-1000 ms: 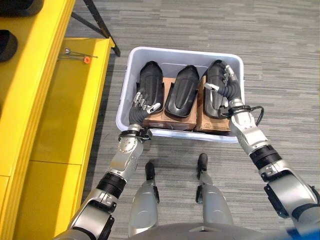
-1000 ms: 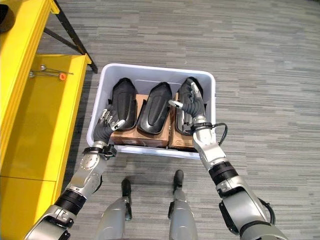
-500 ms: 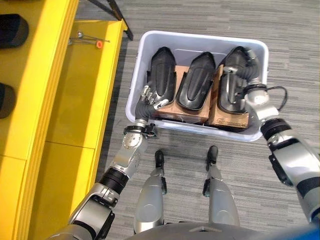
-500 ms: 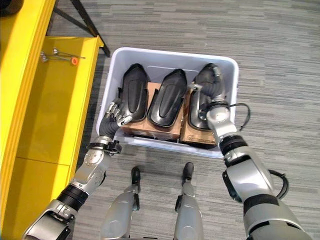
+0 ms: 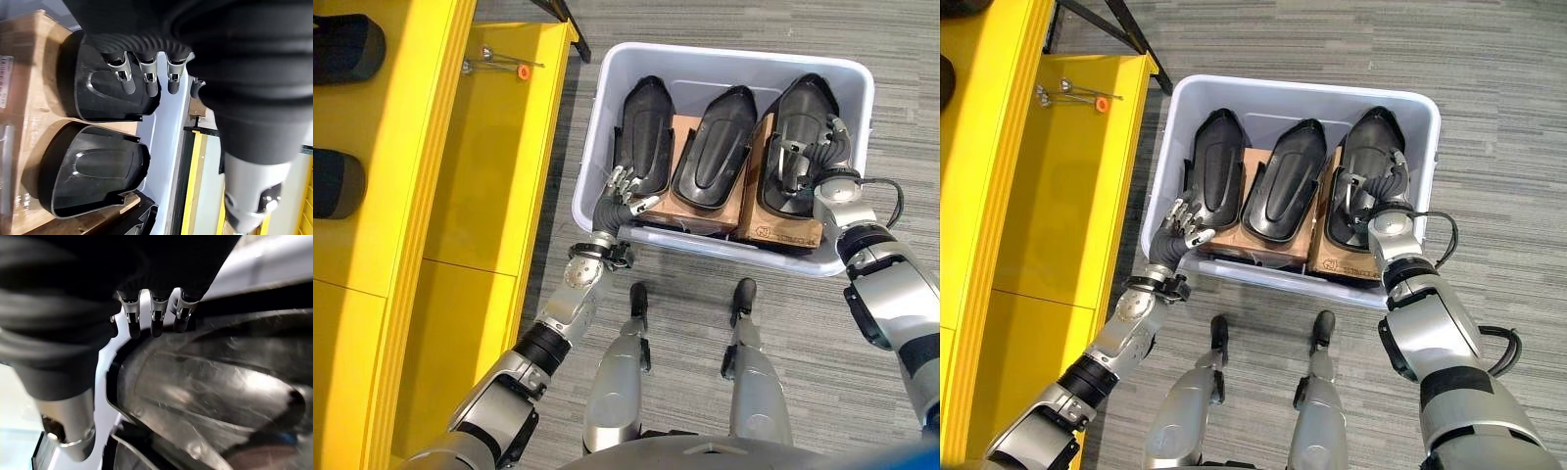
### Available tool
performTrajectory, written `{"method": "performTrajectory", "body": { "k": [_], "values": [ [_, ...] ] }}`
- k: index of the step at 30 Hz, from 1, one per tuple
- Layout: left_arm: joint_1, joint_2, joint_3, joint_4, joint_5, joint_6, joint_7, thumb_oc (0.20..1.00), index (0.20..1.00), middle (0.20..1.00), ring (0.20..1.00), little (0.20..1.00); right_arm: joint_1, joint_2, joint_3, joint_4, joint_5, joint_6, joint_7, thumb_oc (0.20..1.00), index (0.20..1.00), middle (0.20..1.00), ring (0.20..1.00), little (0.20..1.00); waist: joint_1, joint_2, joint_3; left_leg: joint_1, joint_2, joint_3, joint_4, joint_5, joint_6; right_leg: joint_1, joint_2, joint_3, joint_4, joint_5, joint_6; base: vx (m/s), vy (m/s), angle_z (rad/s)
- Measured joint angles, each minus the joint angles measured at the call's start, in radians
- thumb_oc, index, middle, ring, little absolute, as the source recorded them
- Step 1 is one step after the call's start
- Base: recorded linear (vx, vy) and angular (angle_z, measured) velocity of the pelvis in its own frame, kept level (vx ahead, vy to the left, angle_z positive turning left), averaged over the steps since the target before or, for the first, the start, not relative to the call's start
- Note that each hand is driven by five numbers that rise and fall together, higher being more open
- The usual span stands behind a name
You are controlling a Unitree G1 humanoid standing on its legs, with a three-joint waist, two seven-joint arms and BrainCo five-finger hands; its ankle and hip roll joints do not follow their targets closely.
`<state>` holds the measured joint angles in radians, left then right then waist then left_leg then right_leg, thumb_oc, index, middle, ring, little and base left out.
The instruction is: Move parts from the plastic box to the shelf.
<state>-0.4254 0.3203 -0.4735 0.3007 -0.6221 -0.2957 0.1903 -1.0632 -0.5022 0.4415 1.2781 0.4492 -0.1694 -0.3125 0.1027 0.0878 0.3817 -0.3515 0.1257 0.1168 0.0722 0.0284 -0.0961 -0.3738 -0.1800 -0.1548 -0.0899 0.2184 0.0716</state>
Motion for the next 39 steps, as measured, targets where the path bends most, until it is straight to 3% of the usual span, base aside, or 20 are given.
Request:
{"method": "performTrajectory", "body": {
  "k": [2,8,19,27,31,34,36,39],
  "values": [
    [-0.012,-0.005,0.000,0.001,-0.019,0.000,-0.011,1.000,1.000,1.000,1.000,1.000,0.002,0.037,0.015,-0.005,0.000,0.002,0.016,1.000,1.000,1.000,1.000,1.000,0.005,0.015,0.007,-0.012,-0.002,-0.016,0.001,0.006,0.000,-0.001,-0.001,-0.012,0.000,0.000,0.000,-0.03,-0.020,0.16],
    [-0.013,-0.024,0.000,0.010,-0.023,-0.003,-0.010,1.000,1.000,1.000,1.000,1.000,0.018,0.107,0.079,-0.043,-0.045,0.003,0.017,1.000,1.000,1.000,1.000,1.000,0.013,0.017,0.008,-0.017,-0.004,-0.022,0.002,0.010,0.000,-0.002,-0.003,-0.020,0.004,0.000,0.000,-0.01,-0.002,0.04],
    [-0.014,-0.036,-0.001,0.023,-0.023,-0.004,-0.008,1.000,1.000,1.000,1.000,1.000,0.058,0.103,0.168,-0.073,-0.215,0.001,0.005,1.000,1.000,1.000,1.000,1.000,0.001,0.012,0.010,-0.020,-0.003,-0.031,0.002,0.013,-0.001,-0.003,-0.002,-0.025,0.006,0.000,0.000,0.00,0.002,0.01],
    [-0.020,-0.035,0.001,0.041,-0.022,-0.006,0.007,1.000,1.000,1.000,1.000,1.000,0.125,0.093,0.184,-0.164,-0.317,-0.001,-0.001,1.000,1.000,1.000,1.000,1.000,-0.010,-0.020,0.030,-0.022,-0.003,-0.038,0.008,0.013,-0.002,-0.003,-0.003,-0.028,0.014,-0.002,-0.002,0.00,0.003,0.01],
    [-0.020,-0.032,0.033,0.041,-0.014,-0.022,0.016,1.000,1.000,1.000,1.000,1.000,0.238,0.026,0.182,-0.462,-0.317,0.026,0.005,1.000,1.000,1.000,1.000,1.000,-0.048,-0.043,0.041,-0.049,-0.003,-0.042,0.021,0.013,-0.002,-0.029,0.000,-0.026,0.029,-0.004,-0.004,0.00,0.010,0.01],
    [-0.013,-0.032,0.084,0.036,-0.012,-0.022,0.041,1.000,1.000,1.000,1.000,1.000,0.352,0.016,0.113,-0.692,-0.317,0.015,0.007,1.000,1.000,1.000,1.000,1.000,-0.071,-0.056,0.058,-0.056,0.000,-0.037,0.022,0.014,0.000,-0.039,0.000,-0.021,0.031,-0.003,-0.005,0.00,0.006,-0.05],
    [-0.012,-0.028,0.102,0.037,-0.012,-0.023,0.057,1.000,1.000,1.000,1.000,1.000,0.362,0.017,0.107,-0.736,-0.317,-0.007,0.001,1.000,1.000,1.000,1.000,1.000,-0.089,-0.061,0.063,-0.054,0.002,-0.035,0.023,0.014,0.000,-0.039,0.002,-0.020,0.031,-0.002,-0.006,0.00,0.012,-0.04],
    [0.006,-0.029,0.128,0.003,-0.010,-0.024,0.059,1.000,1.000,1.000,1.000,1.000,0.422,0.018,0.002,-0.907,-0.317,-0.022,-0.011,1.000,1.000,1.000,1.000,1.000,-0.092,-0.066,0.070,-0.054,0.004,-0.023,0.020,0.014,0.000,-0.049,0.002,-0.008,0.034,-0.001,-0.007,-0.01,0.019,-0.10]
  ]
}}
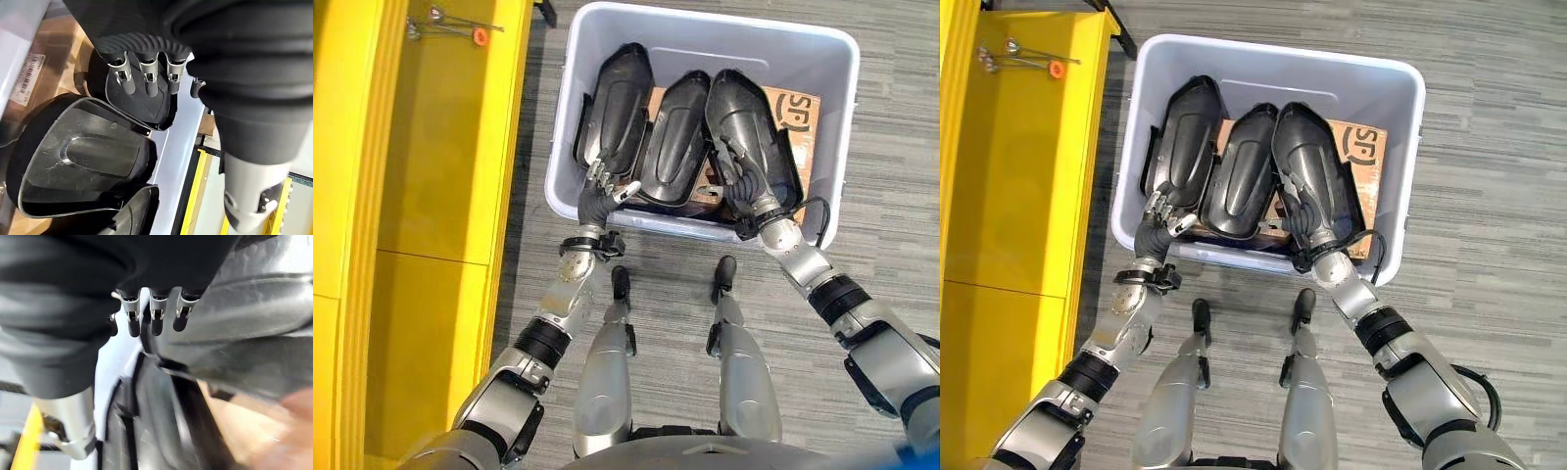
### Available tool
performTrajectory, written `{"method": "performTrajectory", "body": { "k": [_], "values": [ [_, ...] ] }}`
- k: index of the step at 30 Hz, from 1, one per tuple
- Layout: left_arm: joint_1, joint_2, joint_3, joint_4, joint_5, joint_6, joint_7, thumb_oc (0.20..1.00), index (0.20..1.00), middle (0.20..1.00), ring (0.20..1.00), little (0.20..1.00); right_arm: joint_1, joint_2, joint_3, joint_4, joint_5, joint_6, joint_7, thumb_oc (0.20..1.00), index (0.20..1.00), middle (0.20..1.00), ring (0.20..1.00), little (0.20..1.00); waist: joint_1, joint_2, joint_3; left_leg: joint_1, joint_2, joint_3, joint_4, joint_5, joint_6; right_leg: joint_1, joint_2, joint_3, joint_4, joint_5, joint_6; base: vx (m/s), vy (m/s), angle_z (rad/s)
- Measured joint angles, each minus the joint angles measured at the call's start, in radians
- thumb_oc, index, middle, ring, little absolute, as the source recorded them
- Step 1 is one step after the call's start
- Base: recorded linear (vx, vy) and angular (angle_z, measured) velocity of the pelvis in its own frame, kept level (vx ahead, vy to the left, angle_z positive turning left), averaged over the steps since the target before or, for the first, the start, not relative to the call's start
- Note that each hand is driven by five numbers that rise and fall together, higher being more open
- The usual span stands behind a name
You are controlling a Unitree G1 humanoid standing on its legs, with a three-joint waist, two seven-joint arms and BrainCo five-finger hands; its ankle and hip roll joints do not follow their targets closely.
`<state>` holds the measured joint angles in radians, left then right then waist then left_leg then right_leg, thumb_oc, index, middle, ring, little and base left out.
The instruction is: Move parts from the plastic box to the shelf.
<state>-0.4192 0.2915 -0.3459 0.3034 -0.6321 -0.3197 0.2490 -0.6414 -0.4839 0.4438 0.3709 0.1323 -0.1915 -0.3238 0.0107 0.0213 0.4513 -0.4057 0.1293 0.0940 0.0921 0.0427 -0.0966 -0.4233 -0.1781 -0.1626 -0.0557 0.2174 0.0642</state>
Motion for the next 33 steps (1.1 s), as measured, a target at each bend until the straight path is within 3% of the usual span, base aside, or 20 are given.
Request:
{"method": "performTrajectory", "body": {
  "k": [3,5,7,13,19,21,24,33],
  "values": [
    [0.032,0.000,0.005,-0.012,0.037,0.000,0.005,1.000,1.000,1.000,1.000,1.000,0.058,0.041,-0.137,-0.275,0.006,-0.069,-0.036,1.000,1.000,1.000,1.000,1.000,-0.024,-0.003,0.002,0.003,0.000,0.012,-0.003,0.000,0.000,-0.008,0.002,0.012,0.002,0.001,0.000,0.01,0.045,-0.11],
    [0.039,-0.001,0.004,-0.015,0.038,0.001,0.014,1.000,1.000,1.000,1.000,1.000,0.057,0.046,-0.145,-0.338,0.012,-0.095,-0.045,1.000,1.000,1.000,1.000,1.000,-0.031,-0.003,0.002,0.006,0.000,0.017,-0.003,0.000,0.000,-0.009,0.003,0.016,0.003,0.001,0.000,-0.01,0.017,-0.06],
    [0.045,-0.001,0.004,-0.017,0.038,0.001,0.019,1.000,1.000,1.000,1.000,1.000,0.057,0.050,-0.161,-0.367,0.018,-0.124,-0.054,1.000,1.000,1.000,1.000,1.000,-0.036,-0.003,0.002,0.008,0.002,0.021,-0.004,0.000,0.000,-0.010,0.003,0.021,0.004,0.003,0.000,0.01,0.015,-0.04],
    [0.064,0.002,0.002,-0.045,0.054,0.002,0.019,1.000,1.000,1.000,1.000,1.000,0.055,0.044,-0.210,-0.365,-0.028,-0.125,-0.138,1.000,1.000,1.000,1.000,1.000,-0.037,-0.003,0.002,0.020,0.001,0.040,-0.006,0.000,0.000,-0.012,0.003,0.041,0.004,0.010,0.000,0.00,-0.007,-0.08],
    [0.059,0.002,0.000,-0.047,0.065,0.001,0.018,1.000,1.000,1.000,1.000,1.000,0.017,0.029,-0.242,-0.214,-0.120,-0.107,-0.236,1.000,1.000,1.000,1.000,1.000,-0.049,-0.003,0.002,0.021,0.002,0.043,-0.005,0.000,0.000,-0.014,0.004,0.048,0.004,0.013,-0.002,0.00,-0.004,-0.01],
    [0.053,0.002,-0.001,-0.045,0.065,0.001,0.018,1.000,1.000,1.000,1.000,1.000,-0.035,0.010,-0.249,0.003,-0.158,-0.088,-0.284,1.000,1.000,1.000,1.000,1.000,-0.049,-0.003,0.001,0.022,0.003,0.046,-0.005,0.002,-0.001,-0.015,0.005,0.049,0.004,0.015,-0.002,-0.01,-0.010,-0.02],
    [0.049,0.001,-0.007,-0.045,0.065,0.000,0.018,1.000,1.000,1.000,1.000,1.000,-0.080,0.000,-0.246,0.182,-0.154,-0.047,-0.309,1.000,1.000,1.000,1.000,1.000,-0.041,-0.002,0.001,0.021,0.003,0.052,-0.008,0.003,-0.001,-0.021,0.006,0.054,0.004,0.017,-0.002,-0.01,-0.035,-0.05],
    [0.045,0.002,-0.009,-0.045,0.065,0.000,0.018,1.000,1.000,1.000,1.000,1.000,-0.109,-0.003,-0.189,0.290,-0.081,-0.031,-0.294,1.000,1.000,1.000,1.000,1.000,-0.029,-0.001,0.000,0.022,0.003,0.055,-0.007,0.003,-0.001,-0.023,0.005,0.055,0.004,0.019,-0.003,0.00,0.000,0.00]
  ]
}}
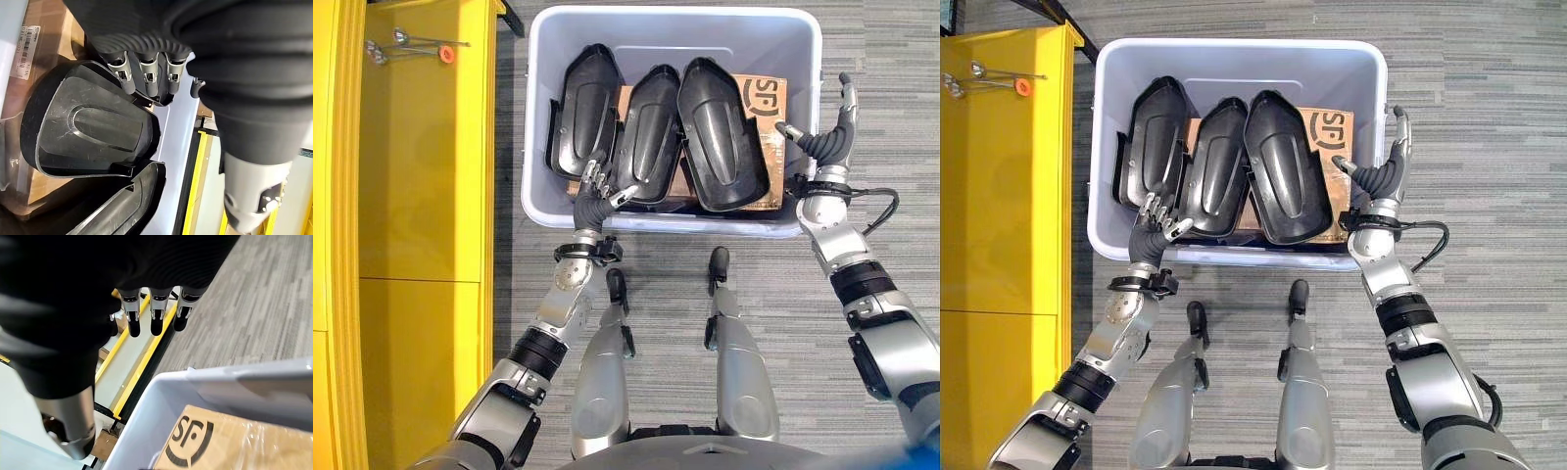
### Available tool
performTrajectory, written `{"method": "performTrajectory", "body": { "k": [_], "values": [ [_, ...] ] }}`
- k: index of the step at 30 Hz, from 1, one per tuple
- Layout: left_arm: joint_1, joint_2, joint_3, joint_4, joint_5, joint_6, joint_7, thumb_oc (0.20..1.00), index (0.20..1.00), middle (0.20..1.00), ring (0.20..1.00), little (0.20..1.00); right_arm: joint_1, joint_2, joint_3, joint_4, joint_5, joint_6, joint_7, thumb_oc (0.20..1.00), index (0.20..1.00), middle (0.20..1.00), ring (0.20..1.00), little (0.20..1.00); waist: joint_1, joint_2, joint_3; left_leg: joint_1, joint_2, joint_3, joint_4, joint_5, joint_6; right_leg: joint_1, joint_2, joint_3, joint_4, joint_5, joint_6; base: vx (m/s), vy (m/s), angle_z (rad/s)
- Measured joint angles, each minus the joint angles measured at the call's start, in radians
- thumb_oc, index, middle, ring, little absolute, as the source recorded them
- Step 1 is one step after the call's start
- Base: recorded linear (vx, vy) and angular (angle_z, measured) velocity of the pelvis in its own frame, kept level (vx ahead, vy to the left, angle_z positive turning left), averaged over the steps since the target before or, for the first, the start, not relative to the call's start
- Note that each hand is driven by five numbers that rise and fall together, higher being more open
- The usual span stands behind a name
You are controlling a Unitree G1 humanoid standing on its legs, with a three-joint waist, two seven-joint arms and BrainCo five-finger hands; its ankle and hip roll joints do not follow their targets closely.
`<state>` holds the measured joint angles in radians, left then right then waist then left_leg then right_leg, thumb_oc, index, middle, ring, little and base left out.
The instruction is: Move parts from the plastic box to the shelf.
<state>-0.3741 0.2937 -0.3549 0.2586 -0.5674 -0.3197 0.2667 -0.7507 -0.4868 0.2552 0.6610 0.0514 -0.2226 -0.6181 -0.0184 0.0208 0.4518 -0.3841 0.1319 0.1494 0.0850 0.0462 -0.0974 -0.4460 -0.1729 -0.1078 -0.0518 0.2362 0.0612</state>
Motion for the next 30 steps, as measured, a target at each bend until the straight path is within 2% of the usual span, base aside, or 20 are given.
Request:
{"method": "performTrajectory", "body": {
  "k": [7,24,30],
  "values": [
    [0.004,0.000,0.000,0.000,-0.001,0.000,0.000,1.000,1.000,1.000,1.000,1.000,-0.003,0.008,0.038,0.015,0.004,0.001,0.030,1.000,1.000,1.000,1.000,1.000,0.010,0.002,0.000,-0.003,0.000,0.001,0.001,0.001,0.000,-0.003,-0.001,0.001,0.000,0.002,-0.001,0.00,0.000,0.00],
    [0.005,-0.004,0.001,0.000,0.000,-0.001,0.002,1.000,1.000,1.000,1.000,1.000,0.005,0.016,0.038,-0.073,-0.007,0.000,0.029,1.000,1.000,1.000,1.000,1.000,0.010,0.003,0.000,-0.020,-0.001,-0.001,0.002,0.005,0.000,-0.021,-0.001,0.001,0.006,0.003,-0.002,0.00,0.000,0.00],
    [0.004,-0.004,0.001,0.000,-0.001,-0.003,0.002,1.000,1.000,1.000,1.000,1.000,-0.010,0.017,0.067,0.065,-0.008,0.008,0.027,1.000,1.000,1.000,1.000,1.000,0.013,0.003,0.000,-0.024,-0.001,-0.009,0.003,0.008,0.000,-0.022,-0.002,-0.003,0.007,0.003,-0.002,0.00,-0.001,0.02]
  ]
}}
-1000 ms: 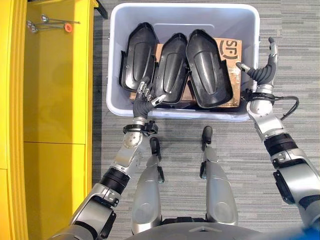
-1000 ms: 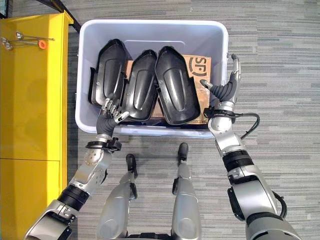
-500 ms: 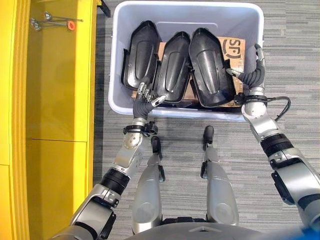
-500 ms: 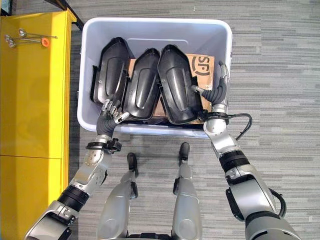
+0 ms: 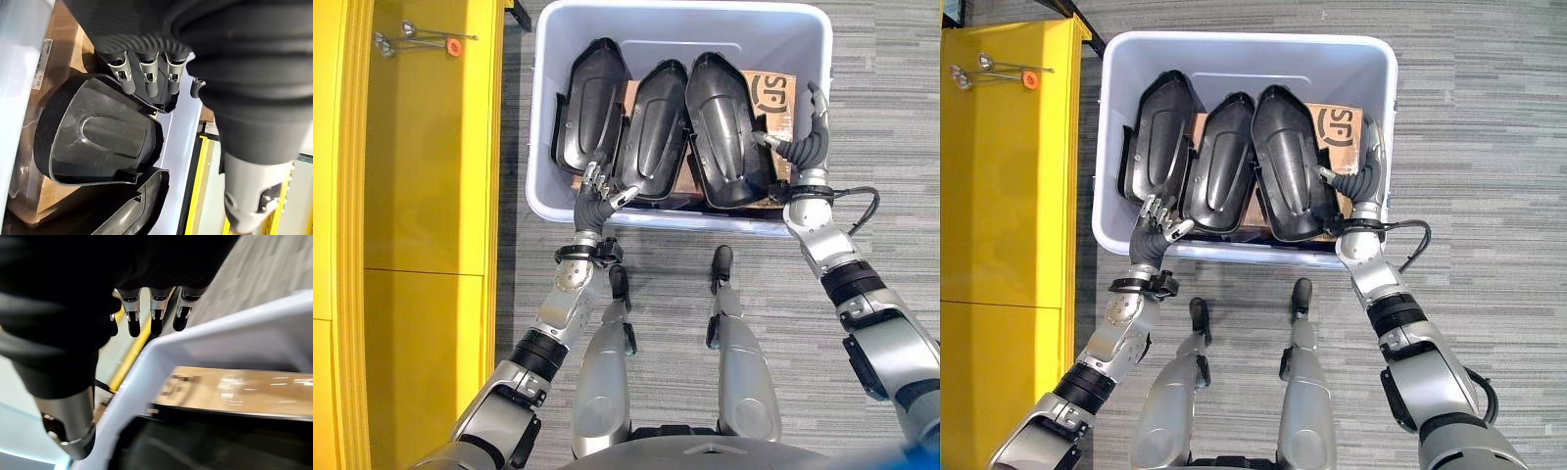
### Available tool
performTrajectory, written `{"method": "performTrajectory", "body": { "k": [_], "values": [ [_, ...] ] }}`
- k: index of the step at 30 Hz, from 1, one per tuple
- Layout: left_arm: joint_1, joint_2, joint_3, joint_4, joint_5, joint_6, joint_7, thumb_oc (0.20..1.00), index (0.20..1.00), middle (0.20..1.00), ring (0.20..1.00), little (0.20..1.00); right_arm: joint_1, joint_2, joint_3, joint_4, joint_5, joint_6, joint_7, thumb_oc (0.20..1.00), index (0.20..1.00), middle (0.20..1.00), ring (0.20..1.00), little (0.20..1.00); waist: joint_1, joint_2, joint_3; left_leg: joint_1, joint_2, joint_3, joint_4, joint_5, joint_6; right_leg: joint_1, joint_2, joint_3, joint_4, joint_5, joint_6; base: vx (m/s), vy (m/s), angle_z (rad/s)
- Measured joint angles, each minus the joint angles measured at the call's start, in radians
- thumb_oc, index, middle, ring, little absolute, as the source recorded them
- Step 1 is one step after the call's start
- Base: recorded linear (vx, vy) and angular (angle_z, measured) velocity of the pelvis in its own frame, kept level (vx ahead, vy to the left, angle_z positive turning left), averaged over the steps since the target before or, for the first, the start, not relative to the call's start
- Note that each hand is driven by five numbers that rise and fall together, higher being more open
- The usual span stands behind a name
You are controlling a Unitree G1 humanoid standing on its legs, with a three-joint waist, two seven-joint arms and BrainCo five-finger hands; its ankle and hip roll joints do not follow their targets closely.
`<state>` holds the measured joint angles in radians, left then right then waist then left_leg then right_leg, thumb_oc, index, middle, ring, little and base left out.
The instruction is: Move parts from the plastic box to the shelf.
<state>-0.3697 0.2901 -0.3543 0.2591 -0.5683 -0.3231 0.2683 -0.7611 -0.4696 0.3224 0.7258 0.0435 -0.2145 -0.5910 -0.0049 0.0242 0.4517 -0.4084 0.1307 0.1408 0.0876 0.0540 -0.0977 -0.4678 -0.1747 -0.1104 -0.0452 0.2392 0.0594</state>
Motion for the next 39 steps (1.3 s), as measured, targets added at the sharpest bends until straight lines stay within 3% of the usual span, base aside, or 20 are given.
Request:
{"method": "performTrajectory", "body": {
  "k": [18,29,37,38,39],
  "values": [
    [-0.009,0.003,-0.028,0.001,0.000,-0.016,0.000,1.000,1.000,1.000,1.000,1.000,-0.056,0.035,0.089,0.177,0.009,0.020,0.043,1.000,1.000,1.000,1.000,1.000,0.028,0.006,0.001,-0.029,-0.005,-0.025,0.003,0.010,0.001,-0.014,-0.005,-0.018,0.003,0.001,-0.002,0.00,-0.001,0.02],
    [-0.007,0.012,-0.055,0.002,-0.010,-0.016,-0.002,1.000,1.000,1.000,1.000,1.000,-0.173,0.032,0.111,0.434,0.030,0.010,0.036,1.000,1.000,1.000,1.000,1.000,0.054,0.023,0.008,-0.052,-0.008,-0.047,0.003,0.021,0.000,-0.022,-0.008,-0.041,0.004,0.001,-0.003,0.01,0.014,0.05],
    [-0.003,0.012,-0.076,0.002,-0.010,-0.016,-0.007,1.000,1.000,1.000,1.000,1.000,-0.186,0.032,0.111,0.438,0.051,0.010,0.030,1.000,1.000,1.000,1.000,1.000,0.057,0.023,0.008,-0.067,-0.009,-0.048,0.012,0.028,0.001,-0.038,-0.012,-0.042,0.014,-0.002,-0.008,0.00,0.000,0.00],
    [-0.003,0.013,-0.076,0.002,-0.010,-0.016,-0.007,1.000,1.000,1.000,1.000,1.000,-0.186,0.032,0.111,0.439,0.052,0.010,0.030,0.200,0.200,0.200,0.200,0.200,0.059,0.023,0.008,-0.070,-0.009,-0.049,0.017,0.027,0.001,-0.039,-0.012,-0.042,0.016,-0.001,-0.008,0.00,0.000,0.00],
    [-0.003,0.013,-0.076,0.002,-0.010,-0.016,-0.007,1.000,1.000,1.000,1.000,1.000,-0.186,0.032,0.112,0.439,0.052,0.010,0.030,0.200,0.200,0.200,0.200,0.200,0.060,0.024,0.008,-0.071,-0.010,-0.050,0.019,0.027,0.001,-0.040,-0.012,-0.042,0.018,-0.002,-0.008,0.00,0.000,0.00]
  ]
}}
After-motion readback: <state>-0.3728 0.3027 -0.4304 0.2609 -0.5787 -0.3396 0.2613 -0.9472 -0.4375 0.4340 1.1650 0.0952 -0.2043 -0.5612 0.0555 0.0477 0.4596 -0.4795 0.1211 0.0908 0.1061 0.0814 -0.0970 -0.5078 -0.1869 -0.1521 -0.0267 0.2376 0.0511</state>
